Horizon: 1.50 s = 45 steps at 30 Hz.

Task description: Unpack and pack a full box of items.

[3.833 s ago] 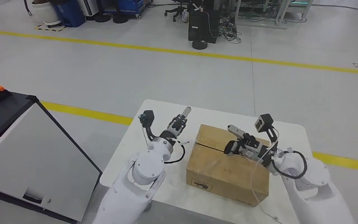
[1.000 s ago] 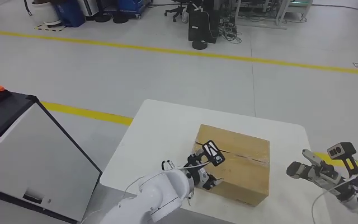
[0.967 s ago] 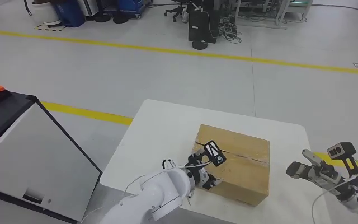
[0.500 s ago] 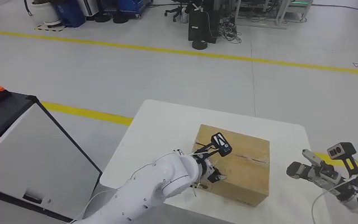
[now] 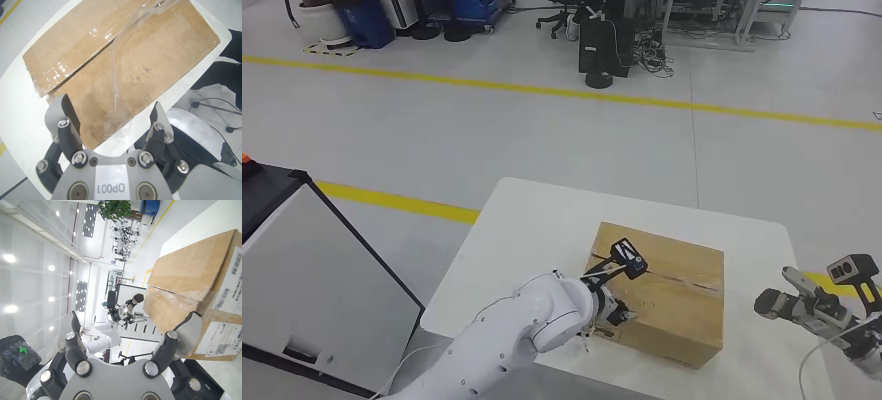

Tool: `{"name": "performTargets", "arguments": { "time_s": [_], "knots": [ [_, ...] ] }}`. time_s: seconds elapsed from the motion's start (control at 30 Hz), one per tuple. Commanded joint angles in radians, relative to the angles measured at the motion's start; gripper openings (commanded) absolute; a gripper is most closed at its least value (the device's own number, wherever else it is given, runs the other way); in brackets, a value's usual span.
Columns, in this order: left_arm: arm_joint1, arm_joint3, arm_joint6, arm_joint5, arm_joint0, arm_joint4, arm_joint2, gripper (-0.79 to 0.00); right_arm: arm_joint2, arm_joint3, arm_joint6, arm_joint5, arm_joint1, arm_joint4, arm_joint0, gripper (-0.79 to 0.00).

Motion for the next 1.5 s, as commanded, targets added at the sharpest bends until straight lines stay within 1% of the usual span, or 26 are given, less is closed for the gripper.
{"name": "performTargets", "arguments": {
  "time_s": [0.0,0.03,0.13,0.17,0.23,0.57,0.7,0.8,0.93,1.1,1.3,1.47],
  "knots": [
    [0.000,-0.001,-0.002,-0.002,0.002,-0.001,-0.001,-0.234,0.000,0.000,0.000,0.000,0.000,0.000,0.000,0.000],
    [-0.001,-0.004,-0.004,-0.002,0.001,-0.002,-0.001,-0.320,0.000,0.000,0.000,0.000,0.000,0.000,0.000,0.000],
    [-0.003,-0.007,-0.002,-0.004,0.000,-0.013,-0.002,-0.471,0.000,0.000,0.000,0.000,0.000,0.000,0.000,0.000],
    [-0.003,-0.006,-0.003,-0.005,-0.001,-0.012,-0.002,-0.585,0.000,0.000,0.000,0.000,0.000,0.000,0.000,0.000],
    [-0.004,-0.003,-0.005,-0.005,-0.003,-0.013,-0.003,-0.785,0.000,0.000,0.000,0.000,0.000,0.000,0.000,0.000],
    [-0.010,0.001,-0.004,0.018,-0.021,0.041,-0.001,-0.785,0.000,0.000,0.000,0.000,0.000,0.000,0.000,0.000],
    [-0.015,-0.001,-0.012,0.023,-0.041,0.098,0.015,-0.785,0.000,0.000,0.000,0.000,0.000,0.000,0.000,0.000],
    [-0.017,0.009,-0.022,0.004,-0.060,0.126,0.020,-0.785,0.000,0.000,0.000,0.000,0.000,0.000,0.000,0.000],
    [-0.021,0.018,-0.030,0.002,-0.081,0.180,0.024,-0.785,0.000,0.000,0.000,0.000,0.000,0.000,0.000,0.000],
    [-0.028,0.047,-0.071,-0.001,-0.111,0.254,0.038,-0.785,0.000,0.000,0.000,0.000,0.000,0.000,0.000,0.000],
    [-0.040,0.090,-0.104,-0.029,-0.148,0.290,0.045,-0.785,0.000,0.000,0.000,0.000,0.000,0.000,0.000,0.000],
    [-0.051,0.142,-0.184,-0.103,-0.180,0.290,0.075,-0.785,0.000,0.000,0.000,0.000,0.000,0.000,0.000,0.000]
  ]
}}
